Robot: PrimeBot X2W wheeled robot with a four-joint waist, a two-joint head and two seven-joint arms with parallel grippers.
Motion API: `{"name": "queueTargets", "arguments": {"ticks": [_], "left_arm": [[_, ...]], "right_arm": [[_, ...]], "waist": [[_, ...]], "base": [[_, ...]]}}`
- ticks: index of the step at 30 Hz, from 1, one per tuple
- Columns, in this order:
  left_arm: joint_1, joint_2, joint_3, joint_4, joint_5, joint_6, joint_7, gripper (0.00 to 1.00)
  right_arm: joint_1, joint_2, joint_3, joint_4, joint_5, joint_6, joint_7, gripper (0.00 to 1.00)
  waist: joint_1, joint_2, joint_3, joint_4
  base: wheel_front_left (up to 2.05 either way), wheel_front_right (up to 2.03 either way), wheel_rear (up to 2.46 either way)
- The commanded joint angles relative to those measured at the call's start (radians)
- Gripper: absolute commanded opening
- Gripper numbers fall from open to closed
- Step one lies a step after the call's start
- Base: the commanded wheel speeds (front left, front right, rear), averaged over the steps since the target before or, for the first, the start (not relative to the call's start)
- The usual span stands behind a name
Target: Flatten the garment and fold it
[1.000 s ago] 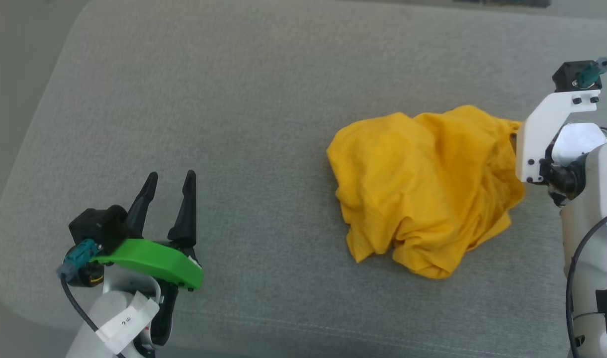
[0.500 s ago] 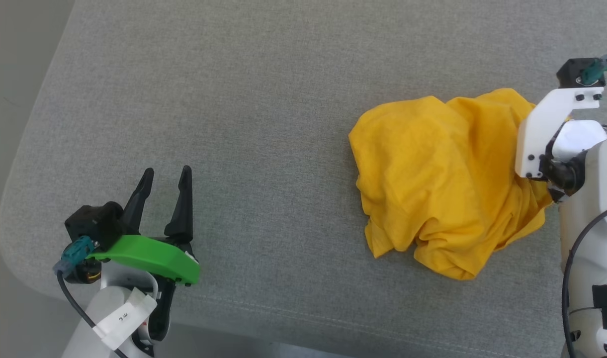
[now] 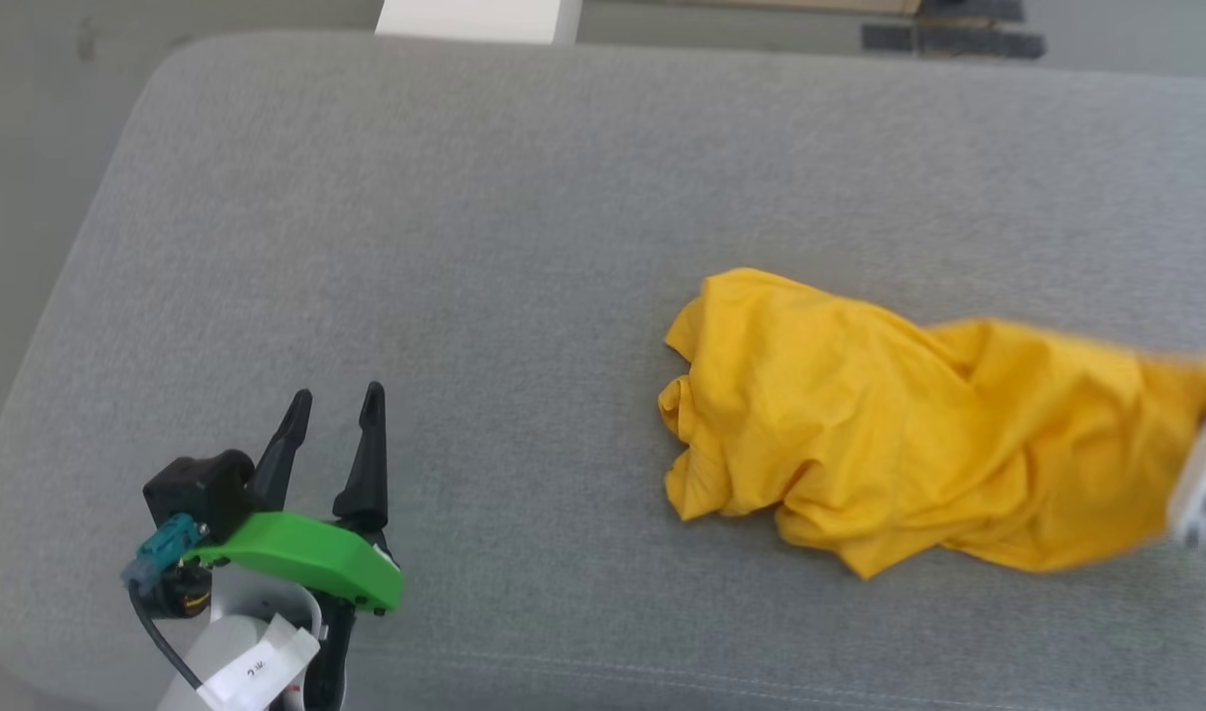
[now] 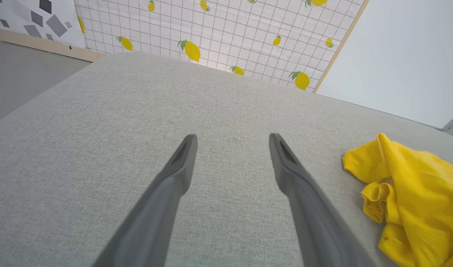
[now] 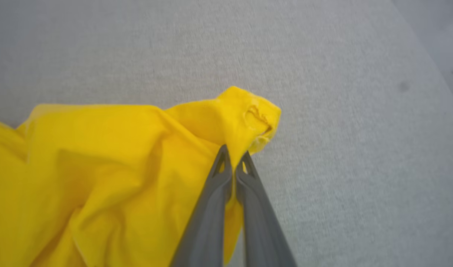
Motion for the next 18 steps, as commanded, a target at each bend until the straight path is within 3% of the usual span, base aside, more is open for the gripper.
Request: {"name": "queueTargets", "arguments": {"ticks": [1,6,7,8,14,18], "left_arm": [[0.013,-0.003,-0.001,-0.004,-0.008,0.007,0.004,1.00],[0.040,-0.006,-0.004,-0.011,-0.017,0.016,0.013,1.00],[0.046,-0.006,-0.005,-0.011,-0.019,0.017,0.015,1.00],[0.051,-0.006,-0.004,-0.012,-0.021,0.019,0.017,1.00],[0.040,-0.031,0.000,-0.033,-0.069,0.021,0.048,1.00],[-0.076,-0.099,-0.059,-0.018,-0.128,0.051,0.227,1.00]], "right_arm": [[0.075,0.030,-0.014,-0.025,0.015,-0.001,0.022,0.00],[0.258,0.098,-0.041,-0.076,0.073,-0.001,0.064,0.00],[0.268,0.104,-0.044,-0.087,0.094,-0.001,0.044,0.83],[0.269,0.107,-0.048,-0.099,0.109,-0.001,0.019,1.00],[0.238,0.111,-0.064,-0.175,0.211,-0.001,-0.175,1.00],[0.234,0.111,-0.058,-0.205,0.234,-0.001,-0.217,1.00]], "waist": [[-0.0001,0.0000,-0.076,-0.069],[-0.0001,0.0000,-0.101,-0.084],[-0.0001,0.0000,-0.106,-0.087],[-0.0001,0.0000,-0.110,-0.090],[-0.0001,0.0000,-0.127,-0.102],[-0.0001,0.0000,-0.129,-0.121]], "base": [[0.00,0.00,0.00],[0.00,0.00,0.00],[0.00,0.00,0.00],[0.00,0.00,0.00],[0.00,0.00,0.00],[0.00,0.00,0.00]]}}
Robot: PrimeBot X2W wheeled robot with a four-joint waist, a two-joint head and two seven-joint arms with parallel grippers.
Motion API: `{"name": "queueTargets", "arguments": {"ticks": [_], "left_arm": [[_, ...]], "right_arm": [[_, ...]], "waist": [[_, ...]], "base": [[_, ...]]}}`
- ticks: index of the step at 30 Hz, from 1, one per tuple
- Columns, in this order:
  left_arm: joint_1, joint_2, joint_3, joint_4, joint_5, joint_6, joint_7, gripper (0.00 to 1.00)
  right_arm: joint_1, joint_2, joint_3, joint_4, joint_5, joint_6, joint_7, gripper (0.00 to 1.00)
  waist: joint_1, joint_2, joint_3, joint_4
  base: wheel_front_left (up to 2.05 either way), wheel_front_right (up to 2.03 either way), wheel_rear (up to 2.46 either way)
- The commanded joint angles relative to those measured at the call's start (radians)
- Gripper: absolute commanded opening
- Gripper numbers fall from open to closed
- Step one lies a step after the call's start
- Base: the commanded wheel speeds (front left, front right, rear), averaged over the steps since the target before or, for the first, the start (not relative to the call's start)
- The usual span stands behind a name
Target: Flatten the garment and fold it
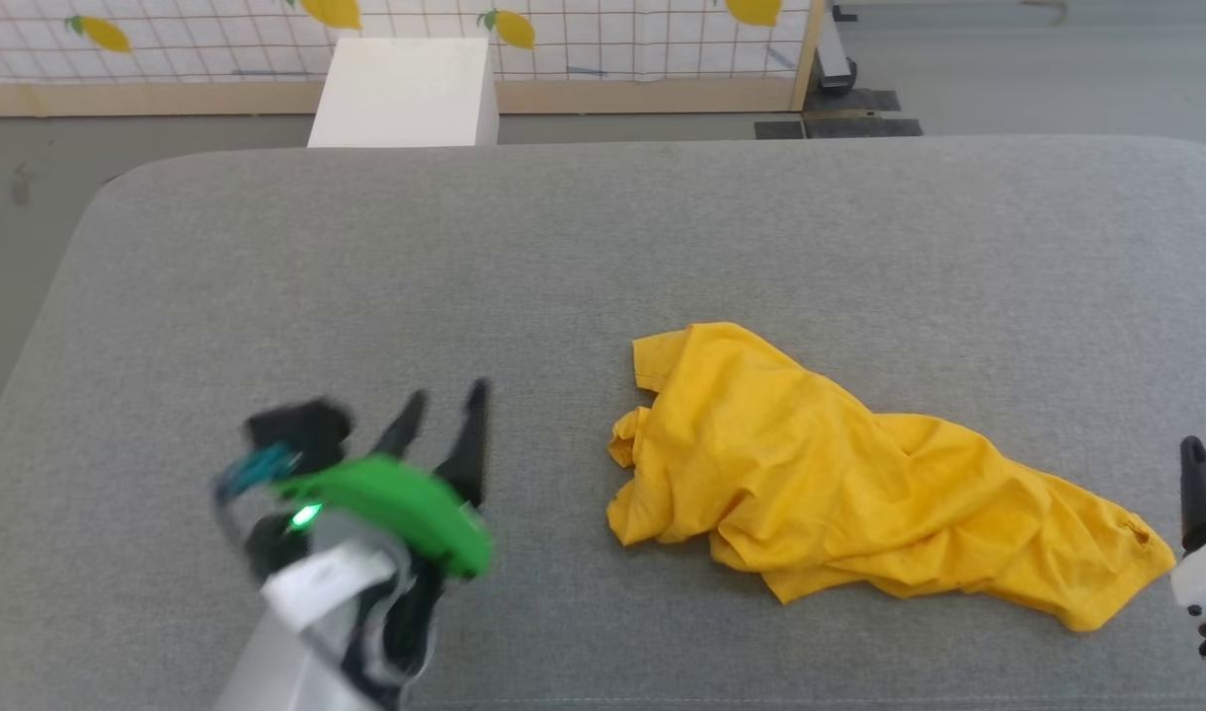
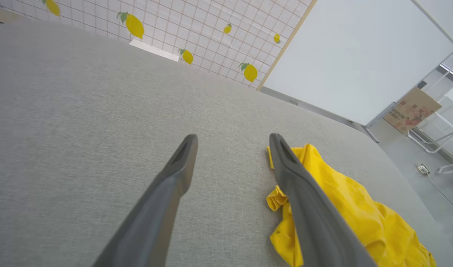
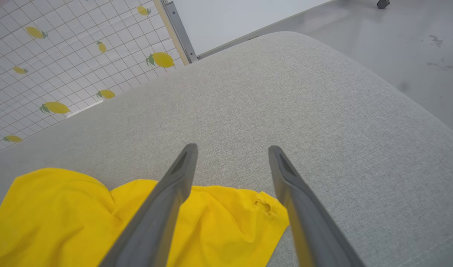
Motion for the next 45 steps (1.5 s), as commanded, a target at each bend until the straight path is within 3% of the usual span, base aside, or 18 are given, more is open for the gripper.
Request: {"name": "queueTargets", "arguments": {"ticks": [1,6,9,15,21,22,23,24,29,34,39,43,45], "left_arm": [[-0.057,-0.024,-0.023,0.009,-0.014,0.011,0.055,1.00],[-0.191,-0.046,-0.188,0.095,-0.024,0.028,0.406,1.00],[-0.247,-0.034,-0.261,0.133,0.008,0.031,0.538,1.00],[-0.294,0.006,-0.321,0.206,0.084,0.049,0.602,1.00],[-0.293,-0.008,-0.337,0.259,0.079,0.037,0.596,1.00],[-0.293,-0.013,-0.338,0.265,0.074,0.032,0.595,0.89],[-0.293,-0.018,-0.336,0.268,0.068,0.025,0.585,0.36],[-0.293,-0.022,-0.330,0.270,0.063,0.023,0.571,0.00],[-0.307,-0.036,-0.287,0.268,0.030,0.011,0.502,0.00],[-0.347,-0.031,-0.154,0.205,-0.018,0.043,0.369,0.00],[-0.320,0.048,0.036,0.103,-0.057,0.130,0.258,0.00],[-0.180,0.120,0.164,0.048,-0.082,0.227,0.244,0.00],[-0.090,0.130,0.206,0.048,-0.106,0.265,0.258,0.00]], "right_arm": [[-0.010,0.001,0.011,-0.004,0.010,-0.001,0.000,1.00],[-0.004,0.001,0.041,0.004,0.015,-0.001,0.014,1.00],[-0.001,0.001,0.043,0.016,0.020,-0.001,0.015,1.00],[-0.007,0.001,0.045,0.034,0.031,-0.001,-0.009,1.00],[-0.012,0.001,0.048,0.050,0.040,-0.001,-0.029,1.00],[-0.014,0.001,0.048,0.052,0.042,-0.001,-0.032,1.00],[-0.017,0.001,0.049,0.056,0.042,-0.001,-0.035,1.00],[-0.019,0.001,0.051,0.060,0.043,-0.001,-0.037,1.00],[-0.022,0.001,0.054,0.074,0.038,-0.001,-0.050,1.00],[-0.016,0.001,0.047,0.076,0.022,-0.001,-0.054,1.00],[-0.016,0.001,0.050,0.069,0.010,-0.001,-0.045,1.00],[-0.015,0.001,0.051,0.060,0.001,-0.001,-0.038,1.00],[-0.015,0.001,0.055,0.057,-0.002,-0.001,-0.033,1.00]], "waist": [[0.0000,0.0000,0.002,-0.017],[0.0000,0.0000,0.024,-0.056],[0.0000,0.0000,0.047,-0.079],[0.0000,0.0000,0.088,-0.119],[0.0000,0.0000,0.106,-0.133],[0.0000,0.0000,0.108,-0.133],[0.0000,0.0000,0.108,-0.133],[0.0000,0.0000,0.109,-0.133],[0.0000,0.0000,0.102,-0.117],[0.0000,0.0000,0.080,-0.081],[0.0000,0.0000,0.053,-0.039],[0.0000,0.0000,0.040,-0.007],[0.0000,0.0000,0.037,0.006]], "base": [[0.00,0.00,0.00],[0.00,0.00,0.00],[0.00,0.00,0.00],[0.00,0.00,0.00],[0.00,0.00,0.00],[0.00,0.00,0.00],[0.00,0.00,0.00],[0.00,0.00,0.00],[0.00,0.00,0.00],[0.00,0.00,0.00],[0.00,0.00,0.00],[0.00,0.00,0.00],[0.00,0.00,0.00]]}}
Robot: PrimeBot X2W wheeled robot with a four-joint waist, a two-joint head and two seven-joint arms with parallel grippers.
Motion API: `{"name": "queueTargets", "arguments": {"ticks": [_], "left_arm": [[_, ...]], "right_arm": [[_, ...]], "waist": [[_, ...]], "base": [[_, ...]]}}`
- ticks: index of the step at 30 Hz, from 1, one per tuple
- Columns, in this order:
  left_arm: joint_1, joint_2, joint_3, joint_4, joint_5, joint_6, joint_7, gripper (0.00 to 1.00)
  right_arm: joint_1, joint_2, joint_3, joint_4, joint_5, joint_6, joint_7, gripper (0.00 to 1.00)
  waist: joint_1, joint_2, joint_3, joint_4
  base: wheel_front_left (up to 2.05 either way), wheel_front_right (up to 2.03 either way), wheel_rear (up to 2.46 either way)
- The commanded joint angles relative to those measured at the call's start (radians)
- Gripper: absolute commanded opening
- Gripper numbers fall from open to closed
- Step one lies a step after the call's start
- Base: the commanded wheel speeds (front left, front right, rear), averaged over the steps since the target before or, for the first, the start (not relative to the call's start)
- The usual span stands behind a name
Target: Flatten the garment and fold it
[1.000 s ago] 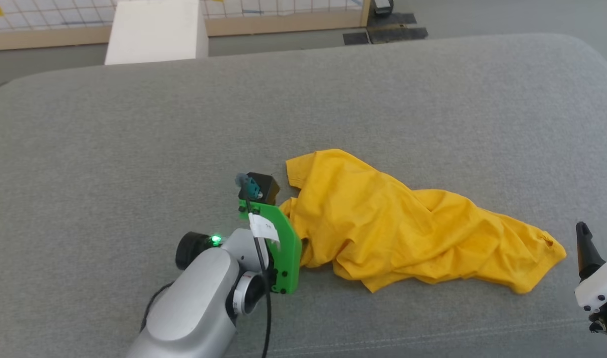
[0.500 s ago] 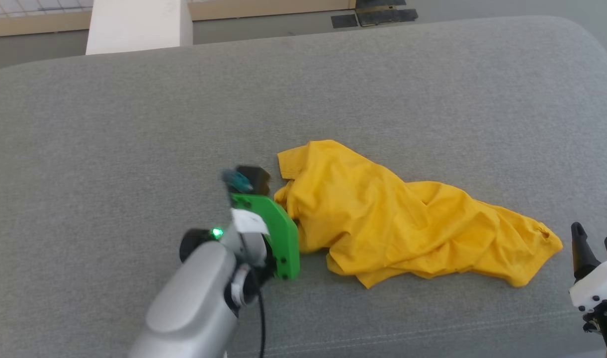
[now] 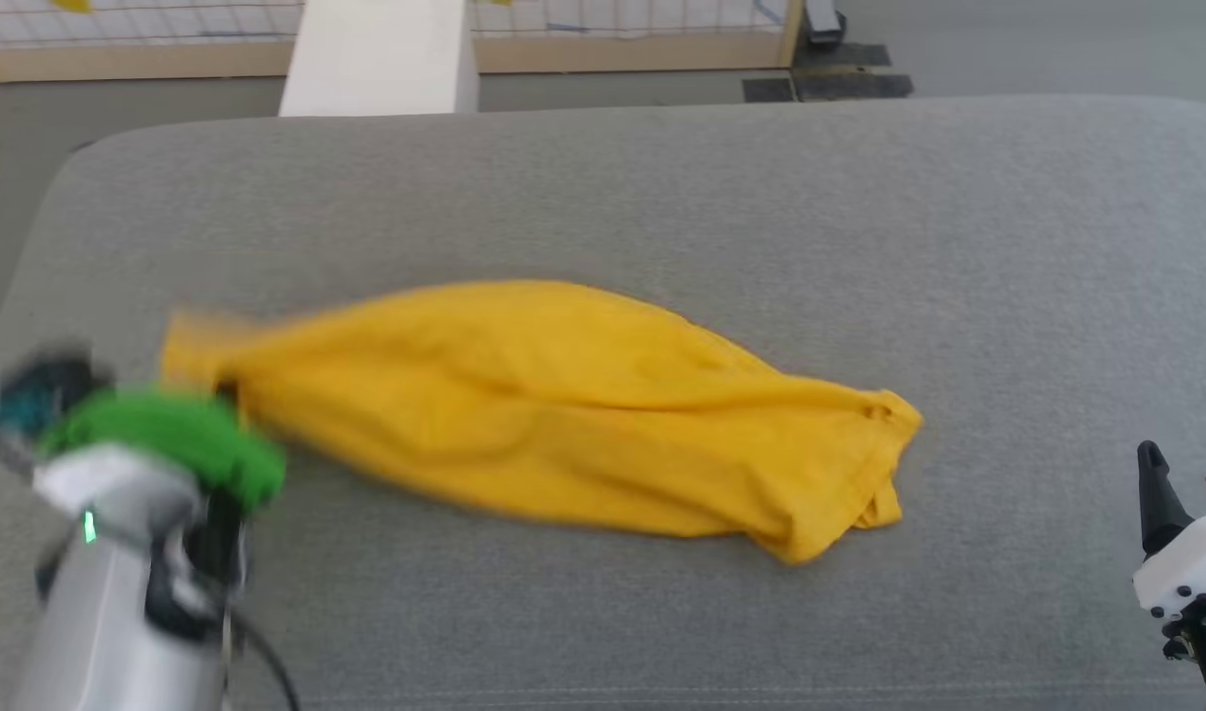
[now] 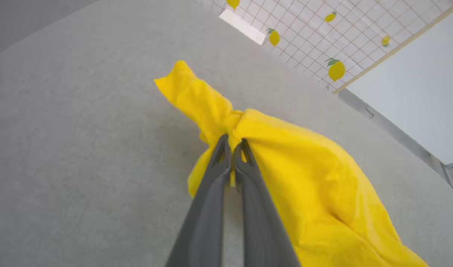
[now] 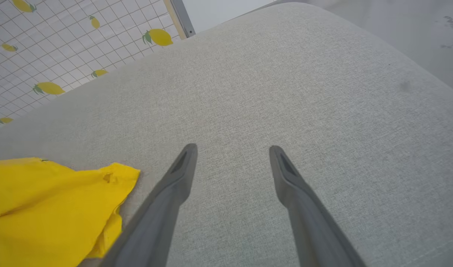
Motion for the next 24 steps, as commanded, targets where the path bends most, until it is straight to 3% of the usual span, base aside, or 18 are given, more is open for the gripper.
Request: {"name": "queueTargets", "arguments": {"ticks": [1,6,7,8,12,17,21,24], "left_arm": [[0.067,-0.007,0.008,0.010,-0.026,0.015,0.014,0.00],[0.187,-0.045,0.005,0.076,-0.082,0.009,0.059,0.00],[0.189,-0.056,0.011,0.077,-0.093,0.000,0.048,0.36],[0.186,-0.066,0.021,0.073,-0.104,-0.013,0.028,1.00],[0.158,-0.073,0.067,0.009,-0.103,-0.074,-0.103,1.00],[0.150,-0.020,0.067,-0.059,0.036,-0.181,-0.371,1.00],[0.178,0.015,0.015,-0.069,0.190,-0.206,-0.523,1.00],[0.190,0.018,-0.025,-0.065,0.285,-0.207,-0.554,1.00]], "right_arm": [[-0.007,0.000,0.003,-0.006,-0.004,-0.001,0.005,1.00],[-0.008,0.000,0.018,-0.010,-0.012,-0.001,0.017,1.00],[-0.009,0.000,0.024,-0.011,-0.014,-0.001,0.021,1.00],[-0.012,0.000,0.032,-0.014,-0.018,-0.001,0.025,1.00],[-0.041,0.000,0.071,-0.025,-0.036,-0.001,0.047,1.00],[-0.131,0.000,0.145,-0.012,-0.049,-0.001,0.093,1.00],[-0.236,0.000,0.235,0.048,-0.087,-0.001,0.151,1.00],[-0.320,0.000,0.309,0.112,-0.131,-0.001,0.211,1.00]], "waist": [[0.0000,0.0001,-0.013,0.028],[0.0000,0.0001,-0.017,0.062],[0.0000,0.0001,-0.018,0.068],[0.0000,0.0001,-0.021,0.074],[0.0000,0.0001,-0.035,0.098],[0.0000,0.0001,-0.034,0.126],[0.0000,0.0001,-0.016,0.144],[0.0000,0.0001,0.008,0.164]], "base": [[0.00,0.00,0.00],[0.00,0.00,0.00],[0.00,0.00,0.00],[0.00,0.00,0.00],[0.00,0.00,0.00],[0.00,0.00,0.00],[0.00,0.00,0.00],[0.00,0.00,0.00]]}}
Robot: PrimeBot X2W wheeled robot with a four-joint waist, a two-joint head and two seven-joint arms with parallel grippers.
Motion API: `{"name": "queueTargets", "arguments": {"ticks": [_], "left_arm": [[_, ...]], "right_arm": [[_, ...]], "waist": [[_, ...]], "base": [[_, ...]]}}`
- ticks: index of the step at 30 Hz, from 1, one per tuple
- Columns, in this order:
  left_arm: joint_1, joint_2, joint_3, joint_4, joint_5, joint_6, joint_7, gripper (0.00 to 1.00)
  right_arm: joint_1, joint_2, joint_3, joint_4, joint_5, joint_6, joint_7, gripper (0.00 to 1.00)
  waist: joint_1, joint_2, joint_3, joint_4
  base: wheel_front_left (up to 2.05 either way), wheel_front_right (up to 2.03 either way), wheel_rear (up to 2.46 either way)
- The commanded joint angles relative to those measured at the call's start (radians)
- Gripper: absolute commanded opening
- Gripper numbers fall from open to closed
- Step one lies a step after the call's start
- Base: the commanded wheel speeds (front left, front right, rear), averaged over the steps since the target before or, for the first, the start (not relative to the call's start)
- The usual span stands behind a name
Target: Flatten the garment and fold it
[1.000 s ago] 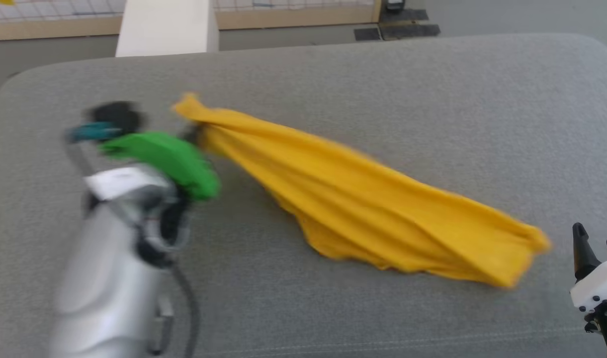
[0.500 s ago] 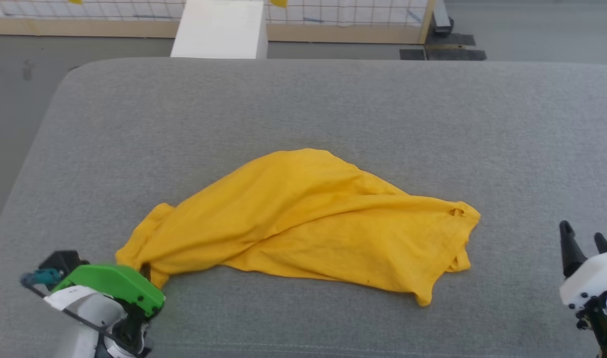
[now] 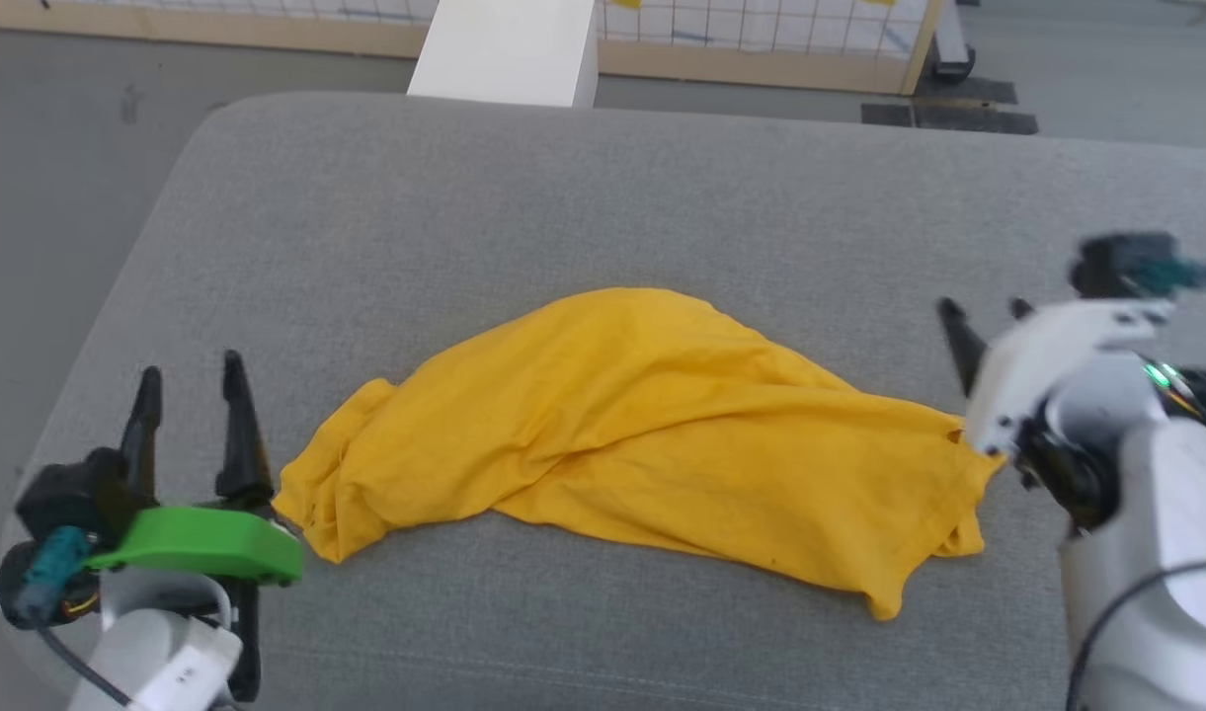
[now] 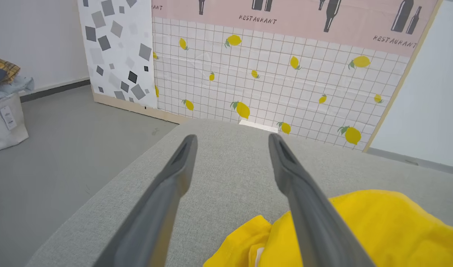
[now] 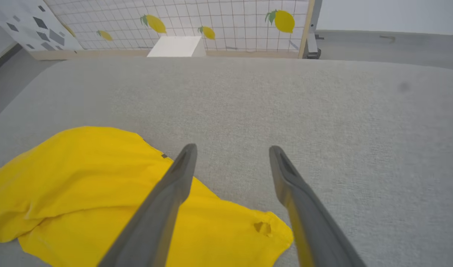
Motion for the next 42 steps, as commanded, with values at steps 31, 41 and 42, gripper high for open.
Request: {"name": "queueTargets", "arguments": {"ticks": [31,41,42], "left_arm": [[-0.055,-0.151,0.058,0.036,0.152,-0.090,-0.018,1.00],[-0.010,-0.170,0.069,0.041,0.159,-0.101,-0.018,1.00],[-0.007,-0.171,0.069,0.041,0.158,-0.102,-0.018,1.00]], "right_arm": [[-0.332,-0.019,0.230,0.276,0.016,-0.001,0.209,0.00],[-0.123,-0.092,-0.097,-0.067,0.017,-0.001,0.130,0.00],[-0.057,-0.084,-0.132,-0.117,0.012,-0.001,0.144,0.00]], "waist": [[0.0000,0.0001,0.136,0.033],[0.0000,0.0001,0.046,-0.064],[0.0000,0.0001,0.042,-0.069]], "base": [[0.00,0.00,0.00],[0.00,0.00,0.00],[0.00,0.00,0.00]]}}
